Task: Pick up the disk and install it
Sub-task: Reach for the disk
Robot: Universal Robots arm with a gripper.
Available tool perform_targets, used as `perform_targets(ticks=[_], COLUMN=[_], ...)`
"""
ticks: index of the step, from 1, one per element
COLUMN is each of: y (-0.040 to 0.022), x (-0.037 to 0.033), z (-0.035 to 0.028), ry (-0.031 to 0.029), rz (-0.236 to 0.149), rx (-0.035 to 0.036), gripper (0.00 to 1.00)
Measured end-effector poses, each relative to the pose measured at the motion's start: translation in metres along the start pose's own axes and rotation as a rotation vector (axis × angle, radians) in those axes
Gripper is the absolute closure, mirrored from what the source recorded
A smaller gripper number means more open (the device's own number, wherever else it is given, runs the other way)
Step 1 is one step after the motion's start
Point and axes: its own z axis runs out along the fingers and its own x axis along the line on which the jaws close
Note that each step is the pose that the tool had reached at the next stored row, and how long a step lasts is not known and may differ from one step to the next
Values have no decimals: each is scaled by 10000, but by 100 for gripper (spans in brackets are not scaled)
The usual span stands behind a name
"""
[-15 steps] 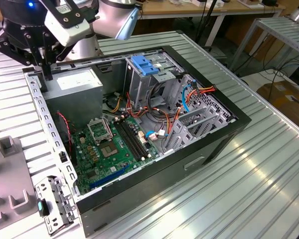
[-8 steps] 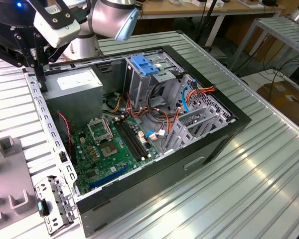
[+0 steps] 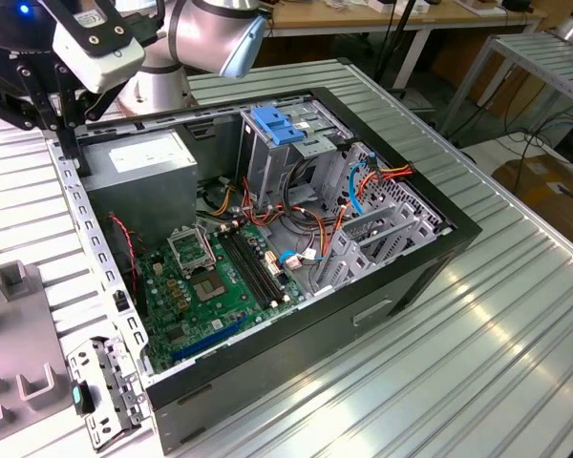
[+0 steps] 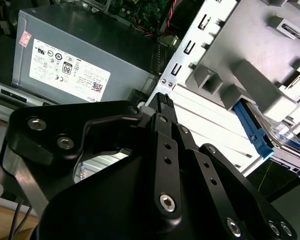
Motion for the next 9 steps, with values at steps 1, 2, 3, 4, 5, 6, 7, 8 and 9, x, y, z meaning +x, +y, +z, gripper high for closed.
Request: perform_targets(ticks=[1,2,3,4,5,6,7,8,9], y=[-1,-2,-3,-3,-4,-5,-5,-6,-7], x=[17,27,35,47,55,63,70,79,92], z=[0,-1,-1,-1,-1,-2,-2,-2,-2], ry=[0,0,1,0,0,0,0,0,0], rz=[0,0,0,0,0,0,0,0,0], rx=[0,0,0,0,0,0,0,0,0], gripper=[89,89,89,89,89,89,89,89,89])
